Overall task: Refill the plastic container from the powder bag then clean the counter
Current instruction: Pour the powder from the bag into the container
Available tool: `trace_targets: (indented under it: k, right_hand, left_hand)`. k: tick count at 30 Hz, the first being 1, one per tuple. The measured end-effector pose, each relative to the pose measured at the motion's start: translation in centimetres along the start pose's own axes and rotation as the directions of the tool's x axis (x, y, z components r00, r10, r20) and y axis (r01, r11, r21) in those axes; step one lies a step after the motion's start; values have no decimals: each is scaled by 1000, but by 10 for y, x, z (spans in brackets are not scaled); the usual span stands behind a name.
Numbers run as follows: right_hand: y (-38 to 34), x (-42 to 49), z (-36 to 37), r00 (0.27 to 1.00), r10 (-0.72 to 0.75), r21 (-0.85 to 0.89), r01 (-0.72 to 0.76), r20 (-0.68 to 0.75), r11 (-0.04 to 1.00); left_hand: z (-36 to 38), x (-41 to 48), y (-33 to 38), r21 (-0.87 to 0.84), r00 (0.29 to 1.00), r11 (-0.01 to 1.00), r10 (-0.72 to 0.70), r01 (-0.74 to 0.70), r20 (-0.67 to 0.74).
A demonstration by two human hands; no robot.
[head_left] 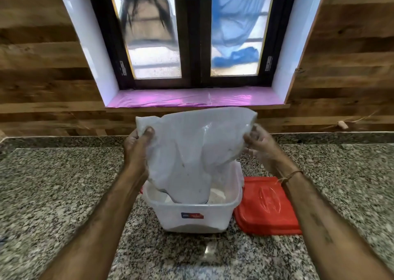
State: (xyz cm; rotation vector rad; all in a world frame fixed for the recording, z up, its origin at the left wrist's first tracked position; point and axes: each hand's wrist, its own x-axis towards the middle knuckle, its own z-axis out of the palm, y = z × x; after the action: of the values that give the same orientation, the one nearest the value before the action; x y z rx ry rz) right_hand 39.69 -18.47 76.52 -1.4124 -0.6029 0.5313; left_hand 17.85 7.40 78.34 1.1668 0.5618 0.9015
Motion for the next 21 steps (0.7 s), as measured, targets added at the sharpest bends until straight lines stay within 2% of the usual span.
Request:
trace_targets:
  k: [2,4,7,9,11,15,18,19,21]
  right_hand:
    - [25,1,6,1000,-2,-103,2,-4,995]
    - [42,7,11,996,-72,-183,60,-60,981]
    - [33,12,14,989,-131,-64,127,-61,990]
    - [28,11,14,994,-77,25,75,78,997]
    - [35,9,18,983,-10,-56,21,183,998]
    - [60,10,20,996,-46,-208,60,75,976]
    - [60,11,17,997,-59,-351,75,57,933]
    - [58,11,16,995,-54,-345,81,86,935]
    - [55,11,12,993,-27,-221,52,115,974]
  left_hand:
    - [-5,3,-2,6,999,1000,-4,4,-44]
    - [-12,0,-6,15,997,1000,-17,18,-76]
    - [-23,-9,-17,-16,993,999,-51,50,-107]
    - [-27,-14,-21,-27,988,997,-73,70,-134]
    - [-28,-17,-21,-24,987,997,-79,77,-138]
    - [-22,-19,-12,2,991,999,-49,49,-124]
    - [-15,-17,-3,24,995,1000,-7,10,-99]
    - [-13,-15,0,30,994,1000,5,-1,-110]
    - [-10,-12,4,27,990,1000,13,-10,-144]
